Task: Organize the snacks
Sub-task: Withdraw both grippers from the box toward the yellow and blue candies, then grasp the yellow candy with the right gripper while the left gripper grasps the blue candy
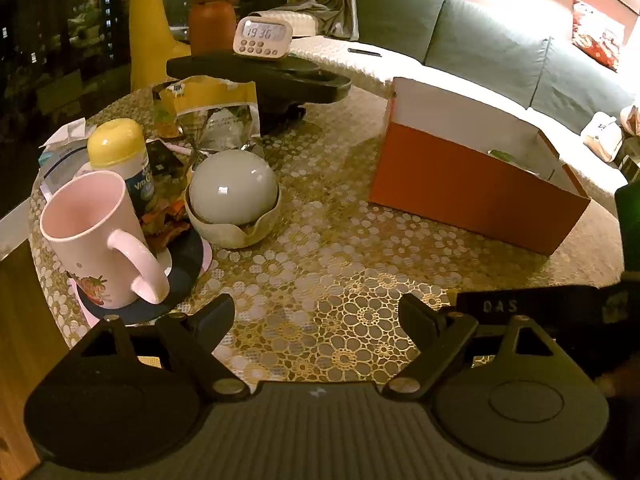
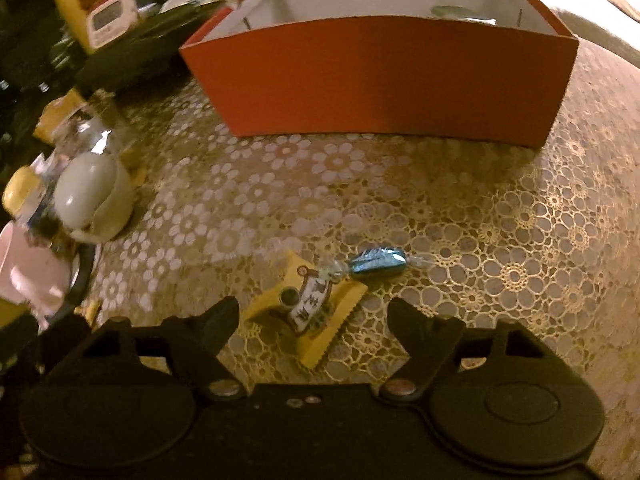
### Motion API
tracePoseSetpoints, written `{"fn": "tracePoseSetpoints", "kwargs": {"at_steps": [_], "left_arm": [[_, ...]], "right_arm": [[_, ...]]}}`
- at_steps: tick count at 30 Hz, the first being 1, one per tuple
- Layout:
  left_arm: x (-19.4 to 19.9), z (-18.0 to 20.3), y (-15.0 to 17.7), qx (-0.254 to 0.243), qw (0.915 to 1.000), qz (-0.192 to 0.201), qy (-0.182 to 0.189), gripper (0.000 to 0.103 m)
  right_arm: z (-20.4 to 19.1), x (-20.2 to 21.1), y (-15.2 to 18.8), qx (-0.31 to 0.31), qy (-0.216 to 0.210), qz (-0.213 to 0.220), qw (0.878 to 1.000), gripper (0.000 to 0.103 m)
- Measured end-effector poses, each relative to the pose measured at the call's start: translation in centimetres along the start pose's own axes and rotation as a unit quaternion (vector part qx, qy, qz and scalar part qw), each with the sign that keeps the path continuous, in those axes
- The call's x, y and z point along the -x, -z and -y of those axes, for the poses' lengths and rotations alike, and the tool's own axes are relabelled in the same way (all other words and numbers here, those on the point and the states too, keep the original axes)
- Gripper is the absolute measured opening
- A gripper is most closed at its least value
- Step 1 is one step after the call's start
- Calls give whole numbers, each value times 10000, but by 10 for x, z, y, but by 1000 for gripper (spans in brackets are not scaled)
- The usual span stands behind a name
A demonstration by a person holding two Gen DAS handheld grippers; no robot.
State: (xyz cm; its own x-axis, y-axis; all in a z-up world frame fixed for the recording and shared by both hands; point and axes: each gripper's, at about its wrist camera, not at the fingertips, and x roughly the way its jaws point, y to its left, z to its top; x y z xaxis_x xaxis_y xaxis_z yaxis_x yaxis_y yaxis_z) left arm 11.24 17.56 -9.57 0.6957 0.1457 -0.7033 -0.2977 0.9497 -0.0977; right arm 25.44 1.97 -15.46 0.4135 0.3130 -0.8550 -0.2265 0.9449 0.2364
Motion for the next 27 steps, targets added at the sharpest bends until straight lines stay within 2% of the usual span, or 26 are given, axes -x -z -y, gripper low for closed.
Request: {"fn": "tracePoseSetpoints", "kwargs": {"at_steps": [4,7,11,15,21,27], "left_arm": [[-6,-1,1,9,10000,-59,-35,89],[-8,-2,2,29,9999,-87,-45,89],[-9,-1,1,5,9999,-90,-47,89],[-10,2,-1,-28,9999,-111,-33,89],[-10,10,-3,-198,9997,-148,63,89],[-15,23,-7,-453,9974,-314,457,89]], "right_arm": [[-4,-5,-5,-305,145,20,9994,73],[-10,-9,-6,-289,353,-41,9990,66],[-15,-9,-5,-170,376,-9,9991,50],[-13,-4,-3,-65,303,42,9995,43],[-3,4,4,73,88,38,9999,35],[13,17,13,176,-91,12,9998,34]]}}
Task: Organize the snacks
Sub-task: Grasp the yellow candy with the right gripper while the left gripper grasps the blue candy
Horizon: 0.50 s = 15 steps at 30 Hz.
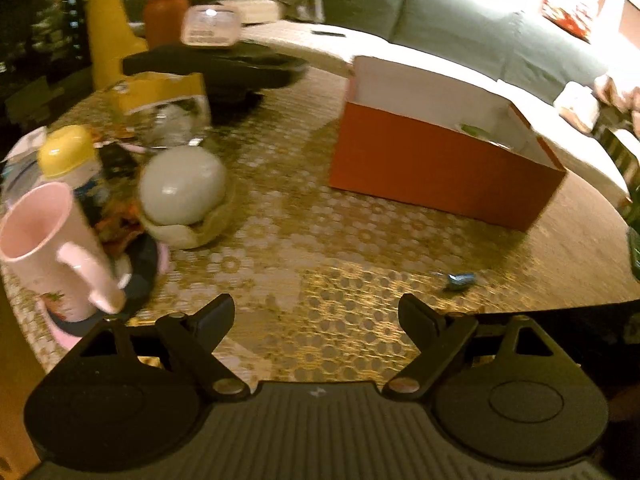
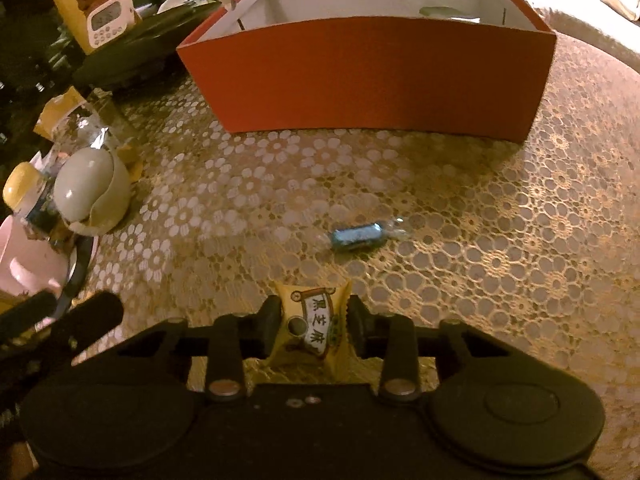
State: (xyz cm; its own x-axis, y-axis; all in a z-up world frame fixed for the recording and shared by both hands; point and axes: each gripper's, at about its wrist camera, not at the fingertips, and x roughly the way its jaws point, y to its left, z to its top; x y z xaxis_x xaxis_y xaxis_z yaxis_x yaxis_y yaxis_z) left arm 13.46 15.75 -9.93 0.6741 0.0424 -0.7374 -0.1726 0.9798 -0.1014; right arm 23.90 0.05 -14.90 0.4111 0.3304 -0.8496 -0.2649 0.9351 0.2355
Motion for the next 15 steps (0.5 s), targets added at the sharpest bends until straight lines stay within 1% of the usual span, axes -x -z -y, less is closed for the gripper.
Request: {"fn": "tracePoseSetpoints", "kwargs": {"at_steps": [3,5,7,10,15], "left_arm": [[-9,14,-6,-323,9988,-170,314,89],[-16,26,-10,-589,9964,-270,544,89],[-25,39,-16,-910,9916,-387,831,89],[-39,57,-25,-1288,9842,-499,1109,89],[-63,84,-38,-1839,9708,-576,1431,89]], "right_arm": [[14,10,2,53,-68,48,10000,34],[26,17,1,52,-66,103,9999,34],[42,22,-3,-20,-97,113,9999,34],[66,29,-10,-64,-161,87,9998,34],[95,37,-19,-136,-122,162,9997,34]]}}
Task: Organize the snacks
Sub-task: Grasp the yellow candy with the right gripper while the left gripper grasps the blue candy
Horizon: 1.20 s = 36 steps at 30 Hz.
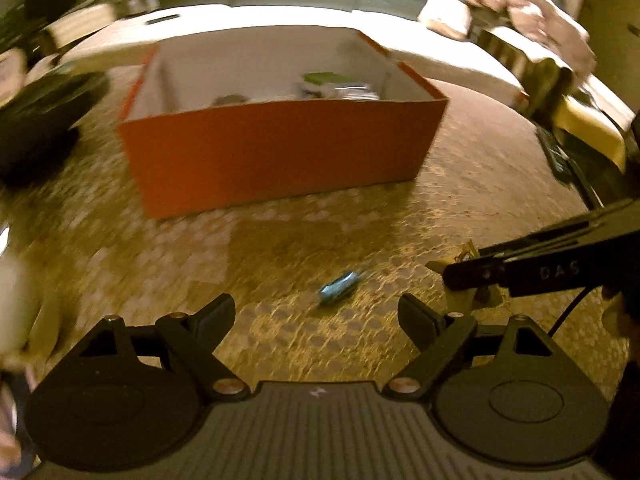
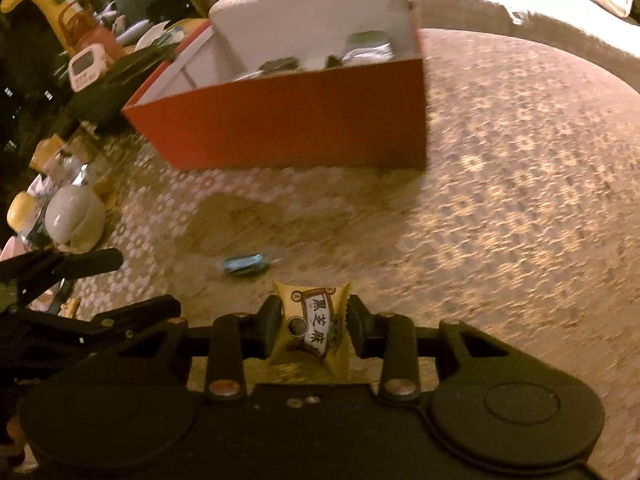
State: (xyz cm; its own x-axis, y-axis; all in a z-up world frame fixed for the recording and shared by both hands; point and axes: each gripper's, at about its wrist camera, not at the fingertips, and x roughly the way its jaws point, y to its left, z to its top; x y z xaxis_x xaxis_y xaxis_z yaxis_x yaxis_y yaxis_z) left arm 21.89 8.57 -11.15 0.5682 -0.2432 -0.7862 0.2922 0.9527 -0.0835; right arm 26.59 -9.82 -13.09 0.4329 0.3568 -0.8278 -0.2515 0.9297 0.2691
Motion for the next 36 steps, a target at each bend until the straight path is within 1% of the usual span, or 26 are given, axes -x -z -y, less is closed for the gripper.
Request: {"fn": "tracePoseSetpoints", "kwargs": {"at_steps": [1,2,3,5,6,7,8,10,11,15,18,19,20,22,25,29,31,36], "left_arm": [[-4,0,-4,-103,9999,-17,50,84],[-9,2,-6,-195,9997,-53,112,75],[-15,4,-9,-287,9994,-116,179,71],[-27,5,-14,-439,9985,-243,227,56],[-32,6,-15,-515,9979,-312,250,54],[-37,7,-15,-580,9972,-378,287,50],[-41,8,-15,-638,9965,-433,326,44],[-49,11,-16,-768,9948,-544,381,38],[-51,12,-16,-816,9943,-574,374,36],[-58,18,-13,-849,9935,-671,351,35],[-60,22,-9,-776,9946,-665,203,27],[-59,24,-8,-759,9950,-638,113,21],[-59,25,-7,-723,9954,-625,58,17],[-58,26,-5,-563,9966,-603,-15,13],[-55,27,-2,-310,9978,-549,-186,12],[-50,27,5,164,9980,-504,-357,12],[-46,28,9,377,9972,-503,-400,12],[-30,32,19,668,9958,-435,-456,12]], "right_arm": [[6,2,-1,-36,15,20,10000,34],[10,2,-2,-66,24,34,10000,34],[14,3,-3,-102,25,45,9999,34],[22,3,-4,-182,29,60,9998,34],[26,3,-4,-232,26,62,9997,34],[29,3,-4,-274,22,58,9996,34],[32,2,-4,-313,21,43,9995,34],[37,0,-3,-362,31,16,9993,34],[39,0,-3,-388,27,4,9992,34],[44,1,-3,-476,-3,23,9989,34],[46,1,-3,-498,-21,40,9987,34],[47,1,-3,-504,-21,48,9987,34],[47,2,-2,-518,-26,56,9986,34],[48,4,-2,-548,-26,82,9985,34],[49,6,1,-572,-7,114,9983,34],[50,12,5,-572,24,165,9982,34],[50,16,8,-571,20,188,9982,34],[49,30,14,-504,9,275,9984,34]]}}
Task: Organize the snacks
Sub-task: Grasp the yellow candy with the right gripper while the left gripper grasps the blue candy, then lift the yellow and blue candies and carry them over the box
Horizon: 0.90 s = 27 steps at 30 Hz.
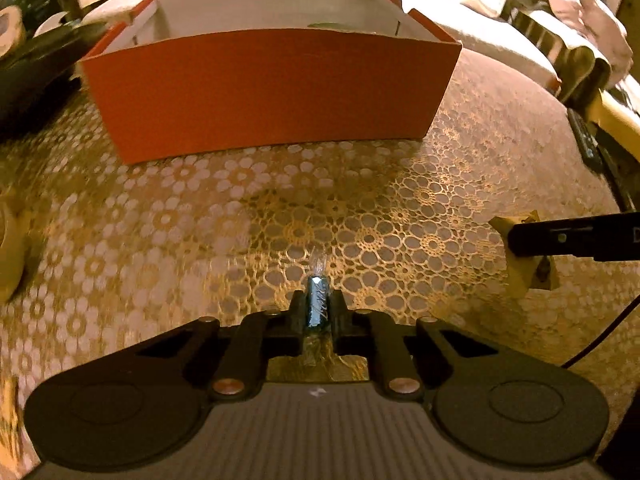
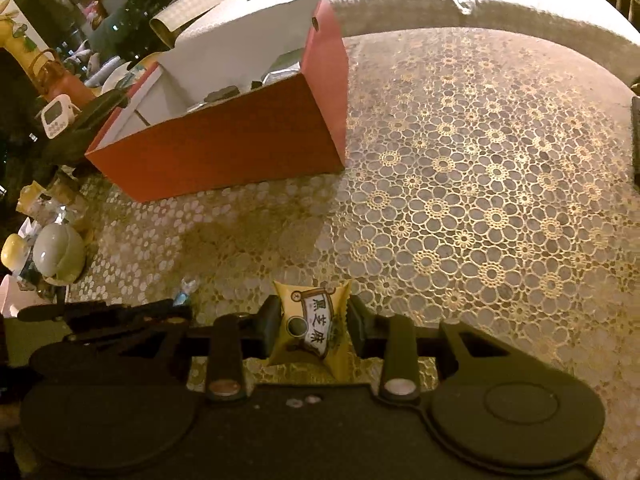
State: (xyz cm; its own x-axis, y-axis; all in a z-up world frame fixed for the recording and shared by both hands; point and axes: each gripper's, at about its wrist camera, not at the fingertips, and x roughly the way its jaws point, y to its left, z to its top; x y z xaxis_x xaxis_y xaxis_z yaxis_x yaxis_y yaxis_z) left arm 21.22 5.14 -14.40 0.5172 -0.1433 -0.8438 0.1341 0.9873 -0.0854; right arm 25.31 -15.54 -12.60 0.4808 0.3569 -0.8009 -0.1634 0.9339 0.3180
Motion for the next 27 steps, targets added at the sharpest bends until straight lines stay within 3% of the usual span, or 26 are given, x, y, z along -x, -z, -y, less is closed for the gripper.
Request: {"fn": "tracePoseSetpoints", "kwargs": {"at_steps": [13,27], "left_arm": [[53,9,16,441,9985,261,-214,12],[102,6,-56,285,9925,1118,-406,12]], "right_arm": [[-17,46,6,344,-98,359,9987,34],[-50,75,-47,1053,-34,965,9897,34]]}}
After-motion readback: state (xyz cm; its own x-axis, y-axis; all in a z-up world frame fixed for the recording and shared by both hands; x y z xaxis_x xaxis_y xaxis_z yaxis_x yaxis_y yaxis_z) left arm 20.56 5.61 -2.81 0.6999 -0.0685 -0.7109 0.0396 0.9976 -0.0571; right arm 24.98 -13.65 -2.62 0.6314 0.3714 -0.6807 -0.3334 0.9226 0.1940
